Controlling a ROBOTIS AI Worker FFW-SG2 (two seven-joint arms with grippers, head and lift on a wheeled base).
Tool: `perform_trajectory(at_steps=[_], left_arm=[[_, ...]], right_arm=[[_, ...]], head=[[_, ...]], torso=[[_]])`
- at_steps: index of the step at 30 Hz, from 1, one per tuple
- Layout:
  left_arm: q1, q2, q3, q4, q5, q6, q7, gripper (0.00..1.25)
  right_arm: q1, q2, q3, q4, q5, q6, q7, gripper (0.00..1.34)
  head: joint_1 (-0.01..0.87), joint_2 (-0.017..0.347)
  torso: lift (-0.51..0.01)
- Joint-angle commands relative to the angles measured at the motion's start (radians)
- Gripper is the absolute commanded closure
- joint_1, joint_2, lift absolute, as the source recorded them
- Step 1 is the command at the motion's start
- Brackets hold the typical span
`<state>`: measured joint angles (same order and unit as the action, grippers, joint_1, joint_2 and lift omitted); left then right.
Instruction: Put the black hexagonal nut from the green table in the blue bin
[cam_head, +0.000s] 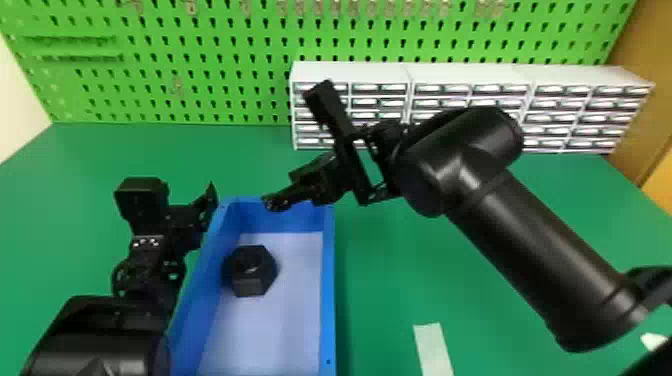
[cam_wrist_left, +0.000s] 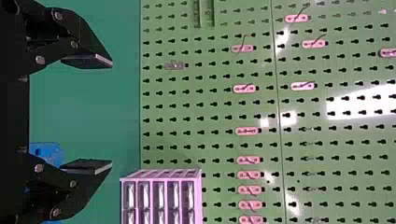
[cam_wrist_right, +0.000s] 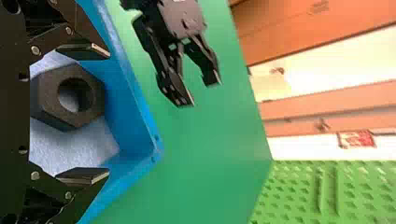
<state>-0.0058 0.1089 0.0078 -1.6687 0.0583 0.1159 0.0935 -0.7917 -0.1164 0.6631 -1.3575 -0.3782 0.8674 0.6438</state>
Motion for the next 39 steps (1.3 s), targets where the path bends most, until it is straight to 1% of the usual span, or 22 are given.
perform_trajectory(at_steps=[1,4,7,19,23,32,36,39], left_arm=[[0.003,0.000,0.003,-0.006,0.000,0.002,0.000,0.49],[0.004,0.000,0.006,-0.008,0.000,0.002,0.000,0.49],[0.004,0.000,0.006,-0.009,0.000,0.002,0.000,0.49],[0.006,0.000,0.008,-0.014,0.000,0.004,0.000,0.49],[0.006,0.000,0.008,-0.014,0.000,0.004,0.000,0.49],[0.007,0.000,0.008,-0.016,0.000,0.004,0.000,0.49],[0.007,0.000,0.008,-0.017,0.002,0.004,0.000,0.49],[0.007,0.000,0.006,-0.017,0.002,0.004,0.000,0.49]], right_arm=[[0.040,0.014,-0.109,0.000,0.039,-0.007,0.013,0.39],[0.062,0.020,-0.172,-0.002,0.058,-0.011,0.020,0.39],[0.083,0.020,-0.221,-0.006,0.068,-0.022,0.024,0.39],[0.160,0.026,-0.392,-0.043,0.128,-0.074,0.025,0.39],[0.184,0.027,-0.441,-0.057,0.174,-0.103,0.024,0.39],[0.239,0.032,-0.528,-0.060,0.239,-0.156,0.011,0.39],[0.264,0.041,-0.568,-0.066,0.266,-0.173,-0.001,0.39],[0.281,0.043,-0.596,-0.071,0.288,-0.194,-0.007,0.39]], head=[[0.686,0.051],[0.686,0.051],[0.686,0.051],[0.686,0.051],[0.686,0.051],[0.686,0.051],[0.686,0.051],[0.686,0.051]], torso=[[-0.096],[-0.096],[-0.096],[-0.096],[-0.096],[-0.096],[-0.096],[-0.096]])
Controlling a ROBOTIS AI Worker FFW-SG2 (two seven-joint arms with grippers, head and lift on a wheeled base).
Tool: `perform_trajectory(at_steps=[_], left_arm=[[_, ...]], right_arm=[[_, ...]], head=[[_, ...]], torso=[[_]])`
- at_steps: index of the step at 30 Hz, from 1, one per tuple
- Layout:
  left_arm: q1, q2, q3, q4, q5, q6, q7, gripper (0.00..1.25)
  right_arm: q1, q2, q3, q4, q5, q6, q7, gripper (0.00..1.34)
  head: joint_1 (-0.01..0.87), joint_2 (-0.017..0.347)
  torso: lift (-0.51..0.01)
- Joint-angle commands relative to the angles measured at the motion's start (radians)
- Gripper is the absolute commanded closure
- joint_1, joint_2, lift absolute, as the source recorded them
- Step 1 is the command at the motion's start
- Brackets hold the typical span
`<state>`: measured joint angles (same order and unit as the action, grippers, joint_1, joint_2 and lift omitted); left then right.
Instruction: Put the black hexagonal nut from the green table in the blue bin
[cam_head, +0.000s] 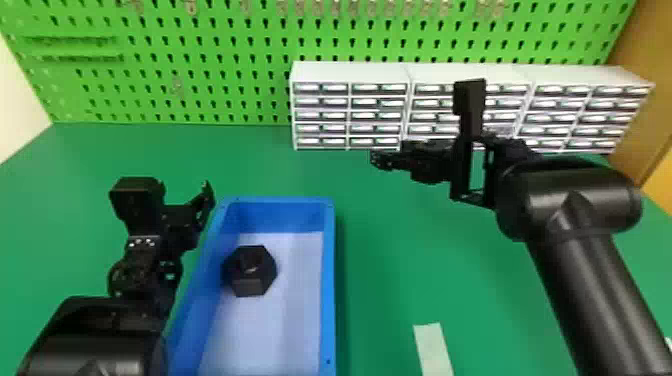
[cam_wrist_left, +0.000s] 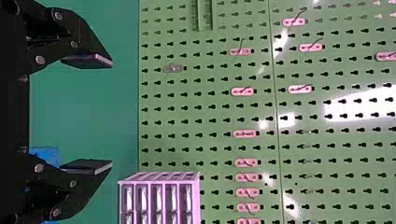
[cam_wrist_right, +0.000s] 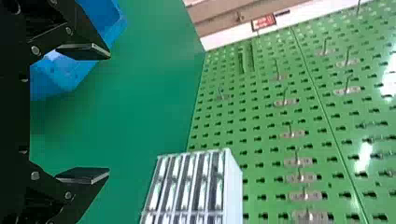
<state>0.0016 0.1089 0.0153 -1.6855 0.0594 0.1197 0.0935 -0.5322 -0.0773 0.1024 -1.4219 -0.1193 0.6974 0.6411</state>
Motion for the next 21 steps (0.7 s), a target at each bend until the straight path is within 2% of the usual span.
perform_trajectory(at_steps=[1,11,21], left_arm=[[0.000,0.000,-0.002,0.000,0.000,0.000,0.000,0.49],[-0.002,0.000,-0.006,0.000,0.004,0.000,0.000,0.49],[-0.002,0.000,-0.011,-0.007,0.005,0.000,0.000,0.49]], right_arm=[[0.029,0.004,-0.046,-0.009,0.033,-0.035,-0.009,0.39],[0.095,0.010,-0.096,-0.038,0.053,-0.154,-0.100,0.39],[0.182,0.028,-0.105,-0.054,0.012,-0.300,-0.271,0.39]], head=[[0.686,0.051],[0.686,0.051],[0.686,0.051]], torso=[[-0.096],[-0.096],[-0.096]])
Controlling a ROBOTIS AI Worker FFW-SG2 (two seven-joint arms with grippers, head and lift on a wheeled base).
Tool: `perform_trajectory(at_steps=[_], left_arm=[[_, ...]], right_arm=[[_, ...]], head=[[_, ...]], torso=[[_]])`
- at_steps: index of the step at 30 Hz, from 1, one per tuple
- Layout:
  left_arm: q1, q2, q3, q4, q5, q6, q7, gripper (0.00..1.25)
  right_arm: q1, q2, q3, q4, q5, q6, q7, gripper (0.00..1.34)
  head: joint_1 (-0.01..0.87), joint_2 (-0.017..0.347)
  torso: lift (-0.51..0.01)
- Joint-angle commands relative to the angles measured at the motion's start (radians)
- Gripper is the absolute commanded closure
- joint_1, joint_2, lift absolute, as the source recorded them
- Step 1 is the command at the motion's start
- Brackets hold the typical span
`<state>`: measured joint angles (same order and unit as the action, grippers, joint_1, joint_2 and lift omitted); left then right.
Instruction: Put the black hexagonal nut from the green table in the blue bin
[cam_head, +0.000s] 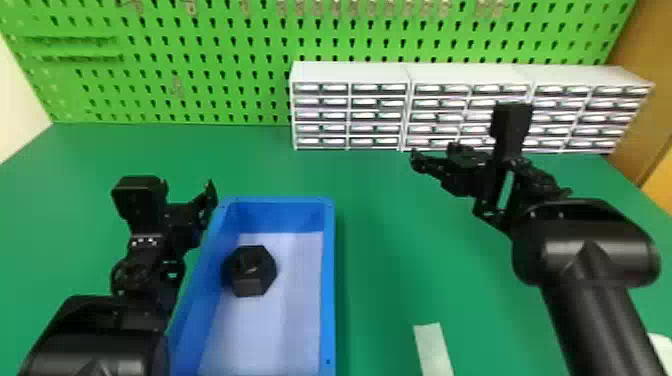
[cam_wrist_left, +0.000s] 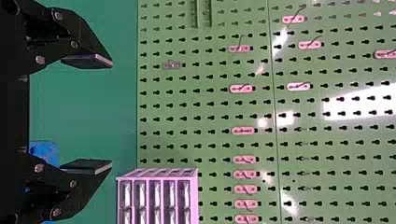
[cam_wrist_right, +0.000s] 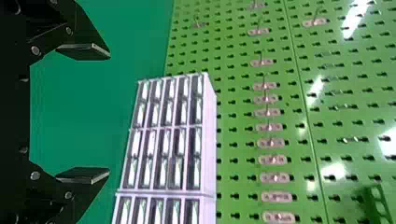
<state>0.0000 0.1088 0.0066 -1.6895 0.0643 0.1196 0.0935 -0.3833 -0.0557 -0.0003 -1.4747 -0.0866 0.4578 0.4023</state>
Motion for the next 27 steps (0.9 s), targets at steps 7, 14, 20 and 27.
perform_trajectory(at_steps=[7,14,20,27], left_arm=[[0.000,-0.001,-0.004,-0.004,0.000,0.000,0.000,0.49],[-0.001,-0.001,-0.008,-0.004,0.003,0.000,0.000,0.49],[-0.001,-0.001,-0.016,-0.004,0.012,0.000,0.000,0.49],[-0.001,-0.001,-0.022,-0.006,0.023,0.000,0.000,0.49]], right_arm=[[0.090,0.022,-0.015,-0.003,-0.042,-0.174,-0.102,0.39],[0.132,0.031,-0.020,-0.006,-0.010,-0.272,-0.151,0.39],[0.167,0.053,-0.032,-0.009,0.021,-0.352,-0.195,0.39],[0.184,0.057,-0.032,-0.009,0.057,-0.395,-0.214,0.39]], head=[[0.686,0.051],[0.686,0.051],[0.686,0.051],[0.686,0.051]], torso=[[-0.096],[-0.096],[-0.096],[-0.096]])
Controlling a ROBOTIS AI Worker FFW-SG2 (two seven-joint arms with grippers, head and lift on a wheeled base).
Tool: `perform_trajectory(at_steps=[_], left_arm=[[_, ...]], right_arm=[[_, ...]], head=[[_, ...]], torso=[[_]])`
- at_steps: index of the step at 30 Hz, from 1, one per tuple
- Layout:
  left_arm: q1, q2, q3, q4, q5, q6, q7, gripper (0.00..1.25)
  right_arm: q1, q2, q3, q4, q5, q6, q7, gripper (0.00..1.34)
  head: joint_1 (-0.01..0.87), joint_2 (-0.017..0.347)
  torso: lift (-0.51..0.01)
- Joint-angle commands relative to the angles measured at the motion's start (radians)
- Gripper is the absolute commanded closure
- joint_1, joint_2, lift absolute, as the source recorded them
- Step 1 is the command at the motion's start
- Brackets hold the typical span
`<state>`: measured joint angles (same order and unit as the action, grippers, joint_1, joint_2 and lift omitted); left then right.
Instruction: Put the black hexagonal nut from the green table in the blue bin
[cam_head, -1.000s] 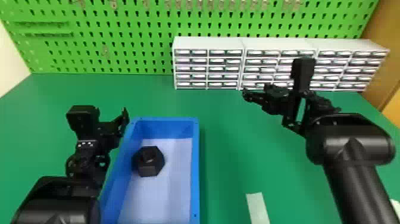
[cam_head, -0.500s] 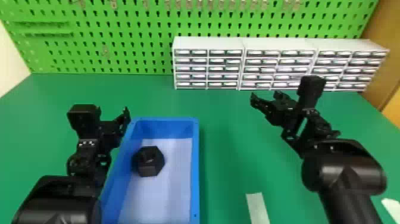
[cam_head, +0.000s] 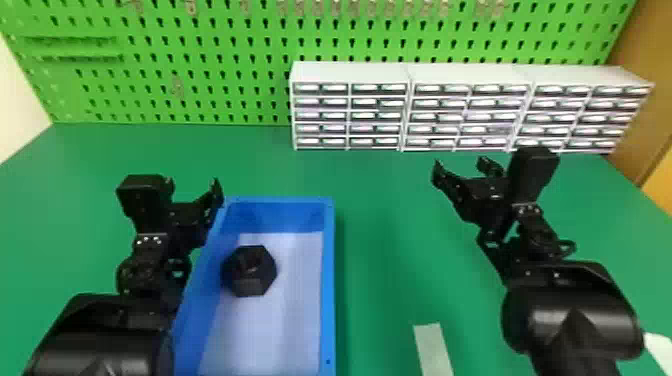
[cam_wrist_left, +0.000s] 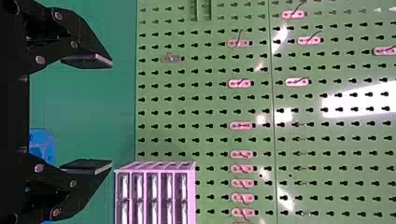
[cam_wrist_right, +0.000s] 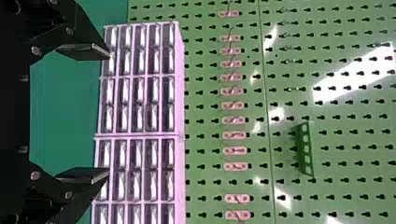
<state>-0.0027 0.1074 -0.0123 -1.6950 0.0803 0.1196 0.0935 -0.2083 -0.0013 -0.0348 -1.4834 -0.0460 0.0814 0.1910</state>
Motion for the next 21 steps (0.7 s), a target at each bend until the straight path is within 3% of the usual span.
perform_trajectory(at_steps=[1,21], left_arm=[[0.001,0.000,-0.005,0.000,0.009,0.000,0.000,0.49],[-0.002,0.000,-0.051,-0.008,0.024,0.000,0.000,0.49]], right_arm=[[0.012,0.002,0.004,0.000,0.024,-0.028,-0.005,0.39],[0.064,-0.005,-0.019,-0.028,0.049,-0.069,-0.042,0.39]], head=[[0.686,0.051],[0.686,0.051]], torso=[[-0.096],[-0.096]])
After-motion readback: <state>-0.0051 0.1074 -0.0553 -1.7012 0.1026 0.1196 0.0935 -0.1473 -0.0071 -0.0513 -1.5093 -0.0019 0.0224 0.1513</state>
